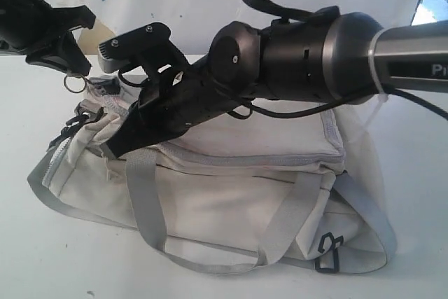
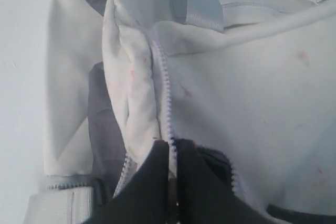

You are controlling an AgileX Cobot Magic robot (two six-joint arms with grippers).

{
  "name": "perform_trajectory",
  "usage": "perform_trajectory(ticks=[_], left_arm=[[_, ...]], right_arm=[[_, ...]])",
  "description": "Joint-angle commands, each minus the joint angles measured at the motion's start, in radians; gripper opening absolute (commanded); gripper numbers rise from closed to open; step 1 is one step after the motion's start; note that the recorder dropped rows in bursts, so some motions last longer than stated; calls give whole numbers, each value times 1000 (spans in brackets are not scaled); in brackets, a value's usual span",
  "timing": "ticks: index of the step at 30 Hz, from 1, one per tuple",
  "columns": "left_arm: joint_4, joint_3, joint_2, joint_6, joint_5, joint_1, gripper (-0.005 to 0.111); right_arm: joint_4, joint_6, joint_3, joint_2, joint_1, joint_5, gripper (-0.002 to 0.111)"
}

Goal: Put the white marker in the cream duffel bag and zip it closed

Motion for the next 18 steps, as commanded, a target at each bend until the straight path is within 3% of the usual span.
perform_trajectory(ticks=[1,6,10,13,18], left_arm=[[107,-5,-19,-19,-191,23,0],[30,-5,-19,2,-144,23,0],[-51,-5,-19,50,-102,23,0],[-198,-5,-19,170,-36,23,0],[-225,-5,-19,242,22,23,0]], right_arm=[[-79,9,19,-39,-2,211,5],[-280,175,19,-38,-2,221,5],[-617,577,19,-16,-2,225,5],[-619,577,19,-5,0,153,8],[-521,565,19,-16,11,71,49]])
